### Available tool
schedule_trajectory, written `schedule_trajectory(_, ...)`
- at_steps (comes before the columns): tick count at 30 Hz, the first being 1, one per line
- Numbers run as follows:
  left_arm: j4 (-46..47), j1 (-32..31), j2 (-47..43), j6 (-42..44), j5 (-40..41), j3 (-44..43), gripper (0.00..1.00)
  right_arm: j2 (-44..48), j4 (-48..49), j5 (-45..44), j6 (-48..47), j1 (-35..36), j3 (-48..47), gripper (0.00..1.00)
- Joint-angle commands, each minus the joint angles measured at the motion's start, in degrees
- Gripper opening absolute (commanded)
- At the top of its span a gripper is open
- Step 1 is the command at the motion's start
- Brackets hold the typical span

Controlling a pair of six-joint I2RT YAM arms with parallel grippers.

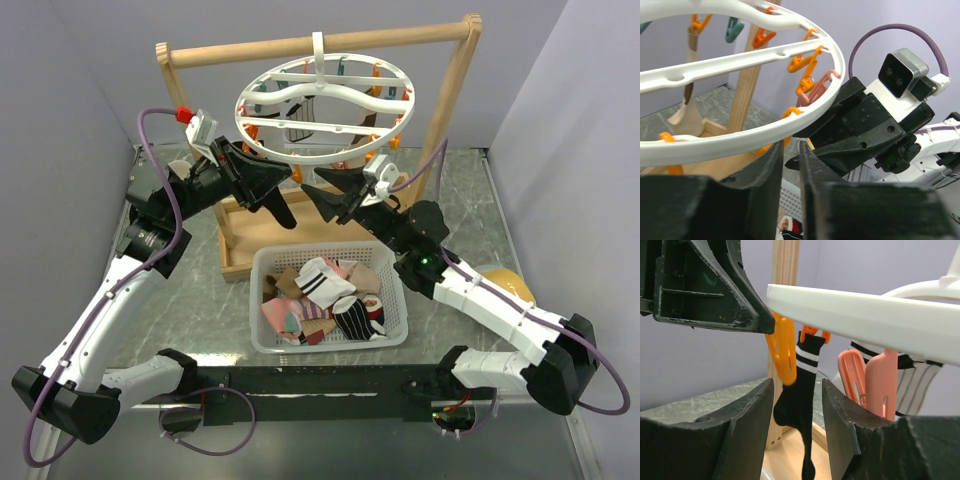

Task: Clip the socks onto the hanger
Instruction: Open the clamp at the hanger.

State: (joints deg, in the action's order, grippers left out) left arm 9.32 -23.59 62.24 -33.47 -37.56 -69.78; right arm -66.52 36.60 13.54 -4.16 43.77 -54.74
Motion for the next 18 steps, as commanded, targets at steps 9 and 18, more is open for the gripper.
schedule_trajectory(9,-2.91,-0.05,-2.47,4.03,5.83,-1.41,0.13,-5.02,7.70,1.57,3.02,-0.44,-4.76,0.55)
schedule_trajectory(18,-2.38,-0.05,-2.65,3.24,5.57,-1.50,0.08,-7.57,8.49,2.63,3.72,-0.35,-7.75,0.54)
